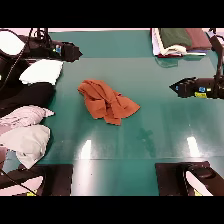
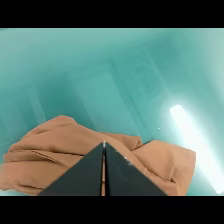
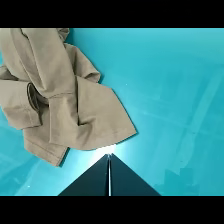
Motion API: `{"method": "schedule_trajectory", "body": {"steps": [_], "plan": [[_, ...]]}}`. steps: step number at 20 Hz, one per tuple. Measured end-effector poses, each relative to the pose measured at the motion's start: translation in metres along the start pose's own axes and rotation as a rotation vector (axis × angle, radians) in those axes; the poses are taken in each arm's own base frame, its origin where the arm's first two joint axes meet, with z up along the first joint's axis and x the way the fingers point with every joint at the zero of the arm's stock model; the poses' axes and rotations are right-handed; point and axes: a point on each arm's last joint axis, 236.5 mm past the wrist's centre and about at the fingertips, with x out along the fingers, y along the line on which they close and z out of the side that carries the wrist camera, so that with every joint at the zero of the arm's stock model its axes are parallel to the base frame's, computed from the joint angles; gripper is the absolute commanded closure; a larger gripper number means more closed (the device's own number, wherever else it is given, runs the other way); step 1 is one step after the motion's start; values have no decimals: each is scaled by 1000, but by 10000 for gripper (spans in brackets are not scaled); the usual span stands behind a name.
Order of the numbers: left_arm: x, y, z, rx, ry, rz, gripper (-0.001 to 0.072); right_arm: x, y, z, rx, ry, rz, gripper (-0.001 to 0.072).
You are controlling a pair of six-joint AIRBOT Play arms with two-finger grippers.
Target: Fold the shirts.
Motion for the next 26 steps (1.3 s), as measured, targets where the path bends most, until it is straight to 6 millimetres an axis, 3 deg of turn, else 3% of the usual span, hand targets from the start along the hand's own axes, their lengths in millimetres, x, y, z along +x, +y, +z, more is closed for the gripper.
{"method": "schedule_trajectory", "body": {"steps": [13, 14, 15, 16, 18, 23, 26], "plan": [[0, -2, 3, -11, -15, -9, 682, 0, 0, 0, 0, 0, 0, 693], [0, -2, 6, -12, -23, -9, 499, 0, 0, 0, 0, 0, 1, 694], [2, -1, 6, -15, -27, -7, 171, 0, 0, 0, 0, -2, 1, 694], [6, 1, 3, -18, -17, -6, 104, 0, 0, 2, 1, -8, 1, 694], [22, 10, -16, -37, 43, 5, 103, 0, 1, 4, 3, -16, 3, 694], [83, 43, -108, -181, 296, 50, 103, 0, 1, 4, 4, -19, 5, 693], [120, 46, -152, -280, 392, 36, 103, 0, 1, 4, 4, -19, 6, 693]]}}
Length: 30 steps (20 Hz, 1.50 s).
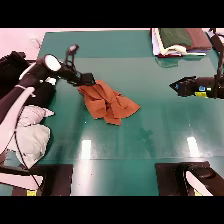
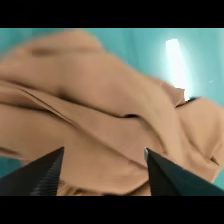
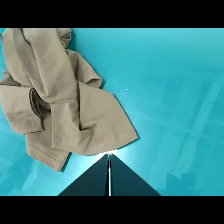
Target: Fold the shirts.
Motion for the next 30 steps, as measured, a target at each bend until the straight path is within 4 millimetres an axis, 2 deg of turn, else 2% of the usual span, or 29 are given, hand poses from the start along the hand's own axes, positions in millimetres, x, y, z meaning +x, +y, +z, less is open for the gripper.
{"method": "schedule_trajectory", "body": {"steps": [3, 5, 7, 9, 11, 12, 13, 14, 15, 16, 18, 20, 22, 24, 25, 26, 28, 30], "plan": [[30, -3, -4, -53, 2, -29, 111, 0, 0, 0, 0, 1, 0, 694], [36, -10, 6, -74, -37, -50, 675, 0, 0, -1, 0, 3, 1, 694], [32, -18, 22, -77, -83, -71, 686, -1, 1, -1, -1, 1, 1, 694], [14, -33, 47, -70, -142, -104, 686, -7, 3, 5, -10, -19, 2, 694], [-29, -60, 84, -29, -246, -156, 687, -19, 10, 19, -28, -63, 5, 694], [-63, -80, 103, 23, -315, -184, 687, -29, 16, 31, -41, -98, 12, 694], [-100, -103, 119, 84, -386, -213, 687, -42, 24, 45, -58, -140, 20, 694], [-145, -129, 133, 157, -473, -243, 687, -55, 31, 59, -75, -184, 25, 694], [-187, -153, 139, 227, -550, -267, 688, -70, 38, 73, -94, -232, 30, 694], [-231, -178, 140, 301, -625, -290, 687, -88, 47, 89, -115, -289, 33, 694], [-300, -220, 127, 428, -739, -329, 688, -121, 62, 114, -152, -395, 40, 694], [-338, -253, 107, 524, -790, -362, 688, -152, 76, 135, -185, -482, 45, 694], [-343, -278, 85, 604, -775, -383, 686, -175, 87, 150, -213, -544, 48, 694], [-321, -298, 63, 666, -704, -404, 682, -190, 95, 161, -237, -570, 51, 694], [-301, -305, 54, 689, -655, -406, 479, -194, 98, 165, -247, -571, 53, 694], [-276, -310, 45, 707, -597, -408, 124, -196, 100, 167, -256, -562, 54, 694], [-230, -315, 33, 715, -501, -408, 100, -194, 102, 168, -270, -526, 55, 694], [-186, -306, 29, 682, -413, -385, 104, -186, 101, 166, -280, -471, 56, 694]]}}
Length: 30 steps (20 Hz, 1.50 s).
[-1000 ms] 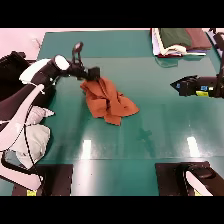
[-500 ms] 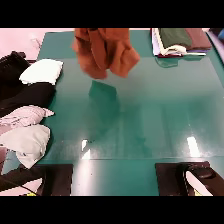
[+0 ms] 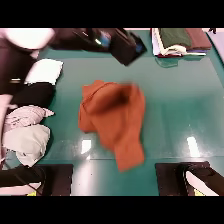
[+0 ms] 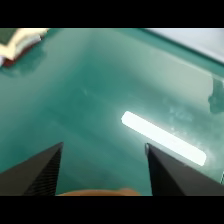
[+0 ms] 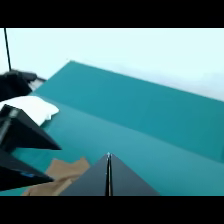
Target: Fold the shirts.
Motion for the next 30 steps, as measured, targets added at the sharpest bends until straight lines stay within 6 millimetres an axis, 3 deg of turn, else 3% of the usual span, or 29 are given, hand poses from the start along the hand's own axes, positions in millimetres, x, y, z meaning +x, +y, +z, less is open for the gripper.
{"method": "schedule_trajectory", "body": {"steps": [3, 6, 8, 10, 13, 17, 21, 24, 30], "plan": [[12, 49, -23, -92, 60, 71, 104, 10, -1, -13, 0, 84, 17, 694], [-7, 129, -44, -208, 97, 202, 104, 19, -4, -26, 6, 153, 26, 694], [-28, 185, -73, -309, 146, 296, 104, 24, -6, -33, 12, 186, 32, 694], [-47, 232, -114, -416, 203, 376, 104, 29, -8, -38, 17, 209, 34, 694], [-61, 278, -192, -576, 296, 456, 104, 38, -13, -45, 27, 243, 37, 694], [-60, 302, -285, -733, 399, 506, 104, 51, -19, -53, 43, 276, 40, 694], [-47, 308, -339, -841, 455, 499, 104, 59, -22, -58, 58, 295, 41, 694], [-35, 308, -356, -890, 460, 486, 104, 60, -23, -59, 62, 300, 41, 694], [-6, 305, -359, -878, 425, 478, 104, 61, -23, -59, 64, 300, 40, 694]]}}
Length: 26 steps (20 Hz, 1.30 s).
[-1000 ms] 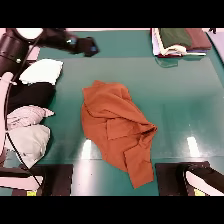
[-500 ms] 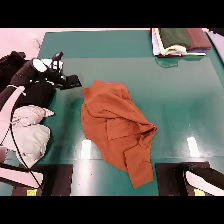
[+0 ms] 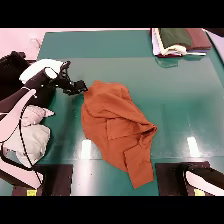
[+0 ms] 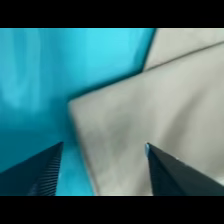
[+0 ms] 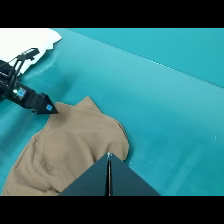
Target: Fold the shirts.
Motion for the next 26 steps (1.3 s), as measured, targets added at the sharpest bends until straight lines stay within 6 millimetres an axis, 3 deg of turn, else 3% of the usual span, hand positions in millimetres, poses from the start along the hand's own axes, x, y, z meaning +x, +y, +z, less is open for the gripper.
{"method": "schedule_trajectory", "body": {"steps": [2, 3, 4, 5, 10, 13, 15, 16, 17, 18, 21, 23, 25, 26], "plan": [[7, -7, -1, 5, -5, -8, 105, 0, 0, 0, 0, -1, 0, 694], [9, -10, -1, 9, -6, -12, 179, 0, 0, 0, 1, -1, 0, 694], [9, -12, 0, 8, -7, -17, 484, 0, 0, 0, 1, -2, 0, 694], [8, -15, 3, 17, -8, -17, 687, 0, 0, 0, 1, -1, 0, 694], [-31, -56, 57, 87, -126, -79, 685, 1, -9, -9, 0, 41, -32, 694], [-65, -88, 88, 158, -195, -120, 685, 11, -30, -45, 23, 180, -96, 694], [-88, -106, 103, 204, -234, -140, 685, 26, -47, -89, 66, 320, -131, 693], [-99, -114, 110, 222, -253, -149, 685, 35, -55, -115, 93, 392, -140, 635], [-107, -120, 114, 238, -266, -156, 685, 45, -61, -144, 123, 467, -143, 425], [-113, -124, 117, 251, -271, -161, 684, 57, -66, -178, 157, 540, -144, 262], [-123, -131, 118, 273, -273, -167, 684, 86, -73, -291, 266, 762, -130, 246], [-126, -133, 118, 281, -269, -169, 684, 91, -60, -362, 351, 898, -87, 250], [-127, -134, 117, 284, -267, -170, 685, 92, -38, -418, 445, 993, -18, 256], [-127, -134, 117, 285, -265, -171, 684, 94, -27, -435, 485, 1009, 21, 259]]}}
